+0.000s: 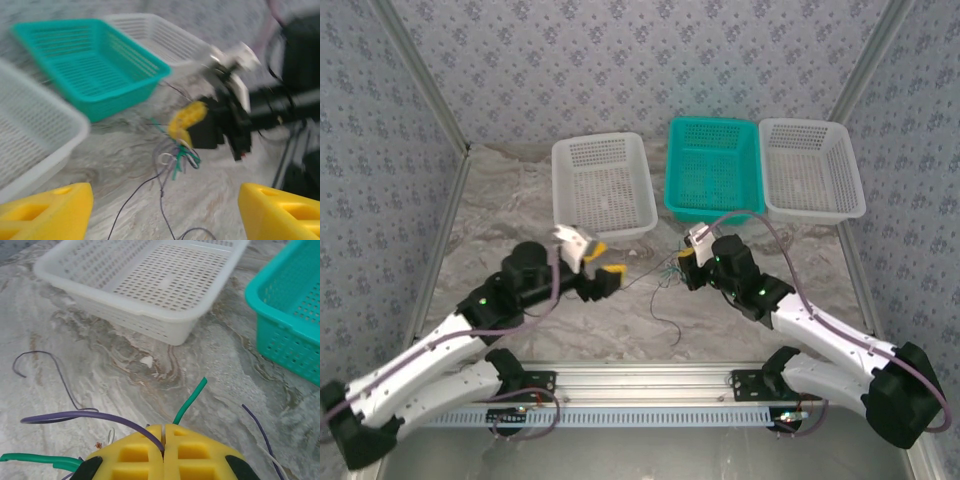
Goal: Untangle the cables
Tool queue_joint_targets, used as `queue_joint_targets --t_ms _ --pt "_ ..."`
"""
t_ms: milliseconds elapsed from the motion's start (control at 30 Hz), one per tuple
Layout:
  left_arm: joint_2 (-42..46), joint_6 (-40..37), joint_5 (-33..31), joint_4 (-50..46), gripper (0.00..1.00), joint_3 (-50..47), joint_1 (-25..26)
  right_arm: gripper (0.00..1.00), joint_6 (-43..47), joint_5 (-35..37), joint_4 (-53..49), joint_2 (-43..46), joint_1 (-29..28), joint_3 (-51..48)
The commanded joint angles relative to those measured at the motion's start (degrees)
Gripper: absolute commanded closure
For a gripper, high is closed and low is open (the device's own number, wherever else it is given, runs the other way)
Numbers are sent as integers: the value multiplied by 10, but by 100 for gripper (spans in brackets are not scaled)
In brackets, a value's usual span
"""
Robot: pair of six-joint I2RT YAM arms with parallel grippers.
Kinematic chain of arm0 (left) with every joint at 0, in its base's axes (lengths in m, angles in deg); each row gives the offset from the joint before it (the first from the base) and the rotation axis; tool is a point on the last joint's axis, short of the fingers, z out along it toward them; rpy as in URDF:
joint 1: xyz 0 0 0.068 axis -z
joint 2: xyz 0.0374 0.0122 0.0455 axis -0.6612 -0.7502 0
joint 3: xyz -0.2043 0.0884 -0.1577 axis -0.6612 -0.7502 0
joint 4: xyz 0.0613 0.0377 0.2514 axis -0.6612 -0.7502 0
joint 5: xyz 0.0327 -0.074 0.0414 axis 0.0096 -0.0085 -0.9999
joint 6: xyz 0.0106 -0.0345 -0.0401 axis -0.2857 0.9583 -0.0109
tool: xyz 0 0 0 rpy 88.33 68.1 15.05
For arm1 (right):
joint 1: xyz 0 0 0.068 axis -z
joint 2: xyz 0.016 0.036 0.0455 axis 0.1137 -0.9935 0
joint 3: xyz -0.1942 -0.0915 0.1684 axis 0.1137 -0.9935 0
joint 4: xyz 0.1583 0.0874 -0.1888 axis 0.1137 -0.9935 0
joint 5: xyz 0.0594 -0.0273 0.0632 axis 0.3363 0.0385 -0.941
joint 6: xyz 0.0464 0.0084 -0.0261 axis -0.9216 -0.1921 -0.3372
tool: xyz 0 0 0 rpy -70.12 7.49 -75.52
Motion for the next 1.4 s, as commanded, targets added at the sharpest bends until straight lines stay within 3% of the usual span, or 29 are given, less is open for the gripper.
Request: queue_joint_targets --t_ms 0,200,400,500,867,933,1100,1200,1267,1367 --pt "-73 -178 -51 29 24 25 59 100 36 -60 -31 9 4 31" --pt "-187 -199 -61 108 28 57 65 100 78 -102 -78 17 3 62" --pt "-221 -150 -36 188 29 63 48 100 86 -105 -88 20 -1 68" --pt "-229 -115 3 192 31 66 31 100 81 -109 -80 20 -2 67" --pt "-277 -51 37 156 37 89 14 100 80 -101 -62 10 -5 74" --pt "-282 -32 46 157 44 88 4 100 80 -97 -62 9 -5 74" --pt "-283 3 72 192 82 69 -19 100 76 -97 -57 9 -6 71" --pt "-284 9 112 199 95 68 -25 100 70 -80 -51 12 -7 66" --pt "-285 8 132 199 94 68 -27 100 68 -75 -47 13 -7 63" --pt "-289 7 160 200 68 68 -27 100 67 -75 -44 13 -7 62"
